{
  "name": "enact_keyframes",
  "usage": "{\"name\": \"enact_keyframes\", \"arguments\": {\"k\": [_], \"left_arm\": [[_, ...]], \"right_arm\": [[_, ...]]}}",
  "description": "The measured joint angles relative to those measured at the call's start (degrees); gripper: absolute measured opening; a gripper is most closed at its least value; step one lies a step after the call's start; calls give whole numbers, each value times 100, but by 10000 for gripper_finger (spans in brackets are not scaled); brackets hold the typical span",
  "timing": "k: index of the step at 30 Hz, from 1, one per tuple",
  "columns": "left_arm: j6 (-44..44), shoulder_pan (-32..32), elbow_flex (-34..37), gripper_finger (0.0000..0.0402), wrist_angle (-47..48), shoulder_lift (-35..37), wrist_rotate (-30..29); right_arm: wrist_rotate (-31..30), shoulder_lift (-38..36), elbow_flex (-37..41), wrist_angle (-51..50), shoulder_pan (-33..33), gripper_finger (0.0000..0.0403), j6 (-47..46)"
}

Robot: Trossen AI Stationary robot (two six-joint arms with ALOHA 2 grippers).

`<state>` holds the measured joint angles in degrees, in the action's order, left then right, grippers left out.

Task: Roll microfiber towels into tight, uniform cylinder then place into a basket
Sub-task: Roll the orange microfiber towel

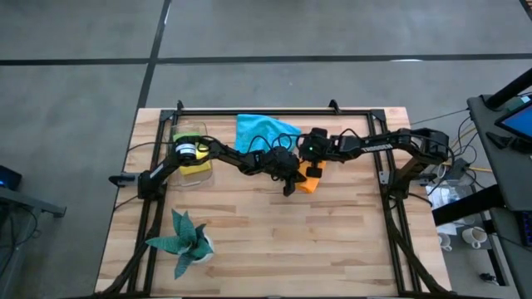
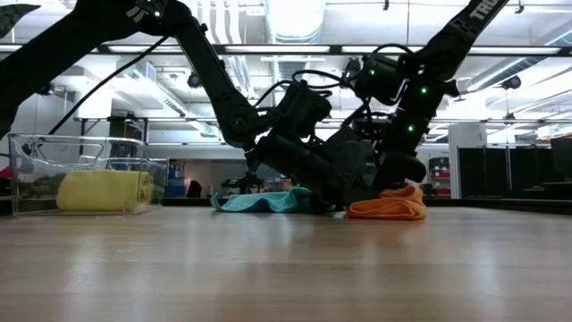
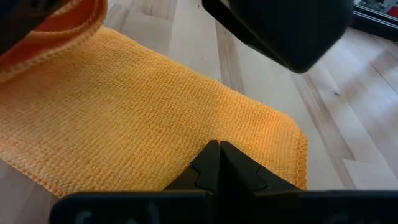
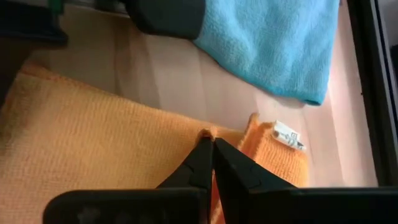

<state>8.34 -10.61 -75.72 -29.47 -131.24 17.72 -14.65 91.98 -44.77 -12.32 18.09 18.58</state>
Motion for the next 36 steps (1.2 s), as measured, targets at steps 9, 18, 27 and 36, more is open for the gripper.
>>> {"name": "enact_keyframes", "arguments": {"k": [9, 18, 27, 36], "left_arm": [[0, 2, 0, 0, 0, 2, 0], [-2, 4, 0, 0, 0, 2, 0], [-11, 4, 0, 0, -2, 2, 1], [-9, 9, -2, 0, -2, 2, 2]], "right_arm": [[-20, 0, 0, -164, 6, 34, -264], [-98, -449, -16, -440, -33, 131, -302], [-103, -1716, 125, -687, -33, 135, -981], [-520, -2437, 1956, 1573, -33, 22, -2922]]}}
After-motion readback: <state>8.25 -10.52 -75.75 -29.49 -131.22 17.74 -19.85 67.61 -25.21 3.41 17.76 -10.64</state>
